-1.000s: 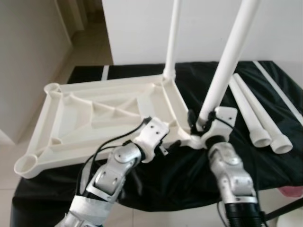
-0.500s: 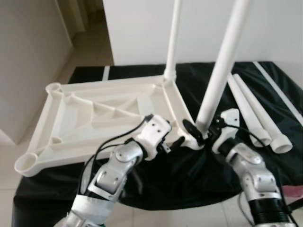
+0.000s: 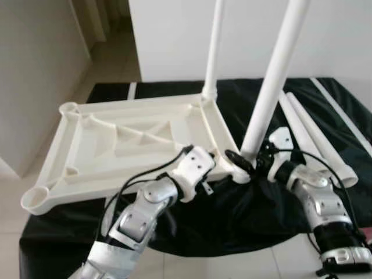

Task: Building children table

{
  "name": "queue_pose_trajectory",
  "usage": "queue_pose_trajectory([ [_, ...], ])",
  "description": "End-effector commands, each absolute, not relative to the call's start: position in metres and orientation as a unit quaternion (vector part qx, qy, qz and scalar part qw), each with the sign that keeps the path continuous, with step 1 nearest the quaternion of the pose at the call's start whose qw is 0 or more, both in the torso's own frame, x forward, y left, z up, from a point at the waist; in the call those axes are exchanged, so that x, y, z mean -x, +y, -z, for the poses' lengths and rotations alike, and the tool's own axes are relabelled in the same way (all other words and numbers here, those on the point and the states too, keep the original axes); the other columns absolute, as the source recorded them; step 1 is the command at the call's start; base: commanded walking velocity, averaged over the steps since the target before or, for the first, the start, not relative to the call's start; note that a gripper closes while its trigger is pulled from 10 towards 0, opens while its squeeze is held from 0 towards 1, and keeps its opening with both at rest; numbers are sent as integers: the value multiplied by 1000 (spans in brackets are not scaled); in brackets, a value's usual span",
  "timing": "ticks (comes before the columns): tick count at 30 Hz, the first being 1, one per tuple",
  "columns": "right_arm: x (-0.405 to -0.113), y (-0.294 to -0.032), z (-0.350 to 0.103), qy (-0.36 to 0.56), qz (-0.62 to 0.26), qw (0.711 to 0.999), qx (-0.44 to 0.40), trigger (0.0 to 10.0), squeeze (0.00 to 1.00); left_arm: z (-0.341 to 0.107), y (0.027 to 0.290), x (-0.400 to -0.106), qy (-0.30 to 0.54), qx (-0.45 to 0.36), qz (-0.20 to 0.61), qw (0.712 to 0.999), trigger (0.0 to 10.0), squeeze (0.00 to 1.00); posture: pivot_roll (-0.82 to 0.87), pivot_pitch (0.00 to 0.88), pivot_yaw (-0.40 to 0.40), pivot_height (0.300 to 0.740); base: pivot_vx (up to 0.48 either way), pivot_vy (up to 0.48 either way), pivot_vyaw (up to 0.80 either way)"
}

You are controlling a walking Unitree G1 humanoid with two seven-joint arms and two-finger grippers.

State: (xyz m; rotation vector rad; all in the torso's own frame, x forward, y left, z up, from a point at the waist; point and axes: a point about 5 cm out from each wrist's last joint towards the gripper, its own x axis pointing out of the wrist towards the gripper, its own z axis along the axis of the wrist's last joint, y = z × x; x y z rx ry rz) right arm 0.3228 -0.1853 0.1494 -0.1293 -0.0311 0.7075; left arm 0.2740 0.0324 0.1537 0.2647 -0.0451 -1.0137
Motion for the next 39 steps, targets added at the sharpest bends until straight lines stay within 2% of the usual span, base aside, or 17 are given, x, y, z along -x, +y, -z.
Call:
queue_pose_trajectory([
  [1,-323,-183,-146,-6,-356,932,73,10000,0,-156,30,-268,-22,-127,520,845,10000,0,-36,14,3,740,0,0,0],
  [2,-325,-183,-144,-2,-360,930,76,6353,0,-157,30,-267,-25,-127,523,842,10000,0,-35,16,3,740,0,0,0],
  [3,-326,-185,-143,0,-358,931,76,0,0,-159,30,-267,-31,-129,525,841,10000,0,-36,19,-1,740,0,0,0],
  [17,-320,-187,-130,8,-366,928,70,0,0,-159,30,-266,-24,-137,525,840,10000,0,-36,53,15,740,0,0,0],
  [18,-319,-188,-130,7,-354,934,56,10000,0,-156,30,-268,-13,-142,514,846,10000,0,-33,56,13,740,0,0,0],
  [22,-318,-190,-129,6,-342,938,52,10000,0,-154,32,-267,-8,-143,512,847,10000,0,-33,57,10,740,0,0,0],
  [28,-312,-193,-130,-13,-251,967,35,10000,0,-156,43,-277,-5,-106,483,869,10000,0,-40,52,2,740,0,0,0],
  [32,-310,-192,-130,-16,-228,973,40,10000,0,-156,45,-280,-7,-106,477,873,10000,0,-42,53,0,740,0,0,0],
  [33,-307,-191,-128,-14,-170,985,33,10000,0,-155,48,-281,-6,-110,472,874,10000,0,-48,51,1,740,0,0,0],
  [36,-307,-193,-126,-6,-130,991,39,10000,0,-154,49,-281,-5,-117,473,873,10000,0,-51,50,-1,740,0,0,0],
  [39,-301,-191,-119,10,-19,1000,16,10000,0,-150,45,-280,-2,-131,479,868,10000,0,-58,44,0,740,0,0,0],
])
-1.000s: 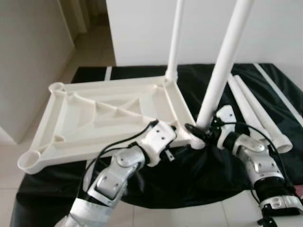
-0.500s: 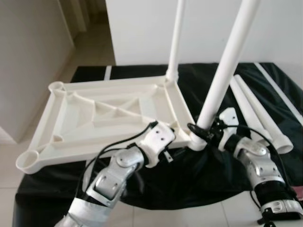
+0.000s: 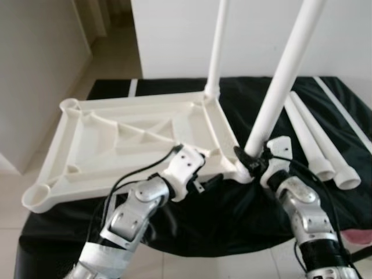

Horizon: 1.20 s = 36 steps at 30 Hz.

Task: Building children table

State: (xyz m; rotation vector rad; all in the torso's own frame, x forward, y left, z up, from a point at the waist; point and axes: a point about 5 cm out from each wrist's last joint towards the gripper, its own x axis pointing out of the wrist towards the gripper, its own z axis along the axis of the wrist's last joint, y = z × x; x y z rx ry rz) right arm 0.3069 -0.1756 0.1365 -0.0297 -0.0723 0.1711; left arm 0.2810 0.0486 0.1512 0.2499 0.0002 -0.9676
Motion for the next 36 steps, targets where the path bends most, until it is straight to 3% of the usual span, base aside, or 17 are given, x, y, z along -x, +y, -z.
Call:
queue_pose_trajectory([
  [1,-301,-191,-119,10,-19,1000,16,10000,0,-150,45,-280,-2,-131,479,868,10000,0,-58,44,0,740,0,0,0],
  [2,-295,-184,-115,20,30,999,-16,10000,0,-150,42,-279,-2,-130,480,868,10000,0,-61,43,-1,740,0,0,0],
  [8,-286,-169,-105,43,127,990,-46,10000,0,-148,39,-278,-1,-126,483,866,10000,0,-61,33,-2,740,0,0,0],
  [13,-283,-145,-111,34,84,994,-63,10000,0,-147,40,-278,0,-124,487,865,10000,0,-64,20,6,740,0,0,0],
  [24,-278,-153,-123,1,82,996,-38,10000,0,-148,38,-282,-4,-130,501,855,10000,0,-101,20,30,740,0,0,0],
  [25,-278,-155,-123,0,82,996,-36,10000,537,-148,37,-282,-4,-128,504,854,10000,0,-118,22,42,740,0,0,0],
  [27,-277,-156,-124,0,82,996,-34,10000,537,-148,37,-282,-4,-126,505,854,10000,0,-118,22,42,740,0,0,0],
  [28,-277,-160,-125,-4,78,996,-34,10000,1000,-148,35,-281,-5,-126,509,851,10000,0,-123,22,47,740,0,0,0],
  [36,-270,-171,-129,-35,16,999,-36,10000,1000,-147,33,-276,-6,-126,520,845,10000,0,-112,15,34,740,0,0,0],
])
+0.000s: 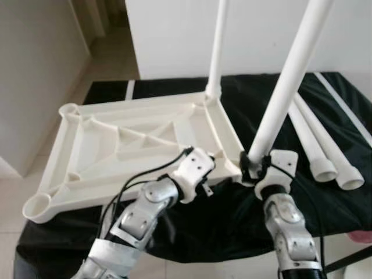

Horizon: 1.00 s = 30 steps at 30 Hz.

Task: Building children table

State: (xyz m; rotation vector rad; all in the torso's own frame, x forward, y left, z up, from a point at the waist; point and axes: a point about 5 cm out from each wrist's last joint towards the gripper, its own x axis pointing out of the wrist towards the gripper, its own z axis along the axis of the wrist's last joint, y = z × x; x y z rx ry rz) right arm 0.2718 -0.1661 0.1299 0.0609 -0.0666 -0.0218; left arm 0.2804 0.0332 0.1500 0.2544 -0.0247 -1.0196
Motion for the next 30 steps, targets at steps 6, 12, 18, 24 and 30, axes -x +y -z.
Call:
queue_pose_trajectory([
  [6,-268,-192,-129,-38,-62,997,-33,10000,584,-144,31,-271,-6,-114,525,843,10000,0,-99,0,6,740,0,0,0],
  [12,-277,-196,-137,-49,-131,990,-15,10000,0,-143,27,-260,-9,-104,553,827,10000,0,-99,0,13,740,0,0,0],
  [18,-289,-199,-139,-36,-207,977,26,10000,0,-141,25,-254,-3,-107,582,806,10000,0,-91,0,14,740,0,0,0],
  [24,-297,-202,-139,-21,-260,965,40,10000,0,-143,27,-255,0,-106,589,801,10000,0,-83,0,23,740,0,0,0],
  [30,-311,-202,-135,-3,-301,951,71,10000,0,-145,28,-259,-1,-114,593,797,10000,0,-73,0,25,740,0,0,0],
])
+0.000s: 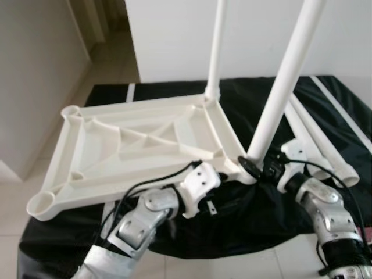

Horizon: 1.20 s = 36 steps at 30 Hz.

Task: Building children table

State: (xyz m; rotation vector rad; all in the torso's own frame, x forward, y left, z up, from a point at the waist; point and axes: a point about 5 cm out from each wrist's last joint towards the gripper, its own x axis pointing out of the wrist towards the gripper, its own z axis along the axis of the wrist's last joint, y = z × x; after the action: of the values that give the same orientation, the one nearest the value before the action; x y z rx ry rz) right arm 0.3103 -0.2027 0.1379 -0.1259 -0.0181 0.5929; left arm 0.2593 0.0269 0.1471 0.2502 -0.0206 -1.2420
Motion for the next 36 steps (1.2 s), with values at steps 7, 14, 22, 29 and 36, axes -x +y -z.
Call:
queue_pose_trajectory([
  [7,-323,-197,-135,12,-339,937,83,10000,0,-147,28,-260,-4,-113,600,792,10000,0,-69,0,20,740,0,0,0],
  [14,-335,-195,-136,4,-353,931,89,0,0,-149,29,-264,-6,-112,594,797,10000,0,-60,0,5,740,0,0,0],
  [22,-331,-199,-128,16,-353,932,78,0,0,-149,30,-267,-7,-114,588,801,10000,0,-64,0,3,740,0,0,0],
  [29,-326,-194,-117,17,-340,939,48,10000,0,-150,31,-271,-11,-117,583,804,10000,0,-73,0,11,740,0,0,0],
  [36,-324,-182,-109,24,-283,958,35,10000,0,-151,31,-274,-13,-122,581,804,10000,0,-81,0,21,740,0,0,0],
])
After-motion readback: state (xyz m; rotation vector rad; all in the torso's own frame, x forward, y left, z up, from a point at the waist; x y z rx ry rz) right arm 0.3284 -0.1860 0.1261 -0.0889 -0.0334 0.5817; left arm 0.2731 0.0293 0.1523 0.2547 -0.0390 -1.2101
